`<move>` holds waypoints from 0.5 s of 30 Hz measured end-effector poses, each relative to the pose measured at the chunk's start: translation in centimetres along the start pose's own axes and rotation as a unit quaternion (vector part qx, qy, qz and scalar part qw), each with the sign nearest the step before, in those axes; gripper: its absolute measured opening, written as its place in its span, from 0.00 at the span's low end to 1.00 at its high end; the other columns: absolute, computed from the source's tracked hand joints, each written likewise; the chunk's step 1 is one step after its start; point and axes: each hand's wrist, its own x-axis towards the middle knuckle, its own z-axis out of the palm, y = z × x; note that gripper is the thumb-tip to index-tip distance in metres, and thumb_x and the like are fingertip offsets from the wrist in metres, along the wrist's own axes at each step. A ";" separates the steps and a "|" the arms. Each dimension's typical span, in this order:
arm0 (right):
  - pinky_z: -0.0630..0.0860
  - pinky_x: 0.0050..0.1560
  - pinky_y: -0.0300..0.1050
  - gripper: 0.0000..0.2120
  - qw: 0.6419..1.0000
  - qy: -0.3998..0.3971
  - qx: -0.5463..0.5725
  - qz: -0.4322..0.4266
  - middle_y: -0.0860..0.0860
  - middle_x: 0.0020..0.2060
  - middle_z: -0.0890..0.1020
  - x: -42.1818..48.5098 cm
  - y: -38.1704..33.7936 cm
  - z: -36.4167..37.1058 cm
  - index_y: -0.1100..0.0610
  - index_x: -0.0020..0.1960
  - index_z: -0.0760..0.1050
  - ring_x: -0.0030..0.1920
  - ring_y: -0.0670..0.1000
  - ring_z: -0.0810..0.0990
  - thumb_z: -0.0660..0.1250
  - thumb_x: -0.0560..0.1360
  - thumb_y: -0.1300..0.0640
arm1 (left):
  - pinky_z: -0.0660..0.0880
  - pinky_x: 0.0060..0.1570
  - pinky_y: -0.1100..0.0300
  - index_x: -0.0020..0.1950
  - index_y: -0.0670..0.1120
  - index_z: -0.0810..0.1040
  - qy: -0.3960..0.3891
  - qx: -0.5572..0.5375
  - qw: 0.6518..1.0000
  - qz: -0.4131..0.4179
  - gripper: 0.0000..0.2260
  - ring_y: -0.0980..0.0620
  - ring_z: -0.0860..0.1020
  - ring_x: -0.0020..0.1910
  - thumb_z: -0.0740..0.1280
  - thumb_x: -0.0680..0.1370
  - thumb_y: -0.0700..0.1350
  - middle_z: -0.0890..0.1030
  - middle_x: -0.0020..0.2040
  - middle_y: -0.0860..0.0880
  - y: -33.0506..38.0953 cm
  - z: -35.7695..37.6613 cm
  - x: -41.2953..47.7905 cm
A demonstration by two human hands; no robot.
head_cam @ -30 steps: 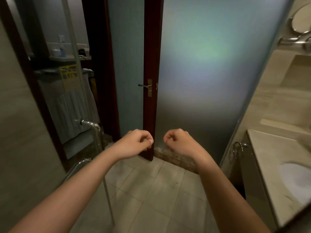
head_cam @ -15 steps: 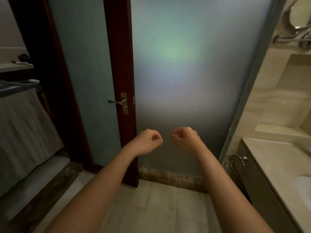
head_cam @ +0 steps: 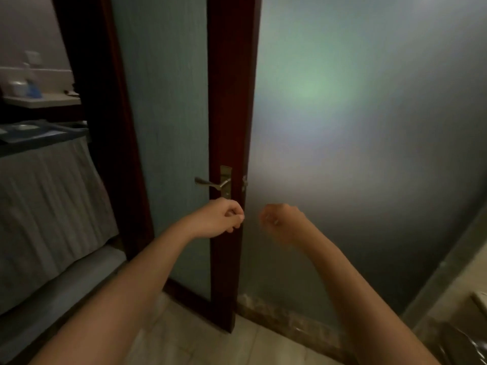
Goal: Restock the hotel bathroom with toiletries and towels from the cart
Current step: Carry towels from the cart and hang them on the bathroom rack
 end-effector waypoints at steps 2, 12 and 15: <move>0.78 0.51 0.51 0.06 0.998 -0.017 0.011 -0.051 0.51 0.46 0.82 3.8 0.0 0.8 0.49 0.46 0.75 0.47 0.54 0.80 0.59 0.77 0.56 | 0.74 0.49 0.62 0.54 0.46 0.76 0.015 0.004 1.000 -0.011 0.07 0.55 0.80 0.44 0.61 0.80 0.45 0.81 0.48 0.49 -2.1 -2.0 1.3; 0.75 0.49 0.46 0.13 0.960 -0.131 0.089 -0.230 0.47 0.36 0.78 21.6 -6.2 6.2 0.45 0.36 0.71 0.39 0.50 0.78 0.62 0.74 0.61 | 0.76 0.48 0.62 0.52 0.40 0.78 0.183 -0.034 0.974 -0.130 0.09 0.51 0.81 0.43 0.64 0.75 0.43 0.82 0.45 0.42 -11.6 -9.9 3.6; 0.74 0.43 0.44 0.15 0.935 -0.177 0.125 -0.280 0.48 0.32 0.78 25.7 -9.7 9.6 0.45 0.33 0.71 0.31 0.45 0.74 0.62 0.72 0.62 | 0.74 0.46 0.66 0.52 0.39 0.78 0.221 -0.053 0.958 -0.173 0.07 0.54 0.78 0.43 0.62 0.78 0.37 0.80 0.44 0.46 -15.2 -12.2 2.3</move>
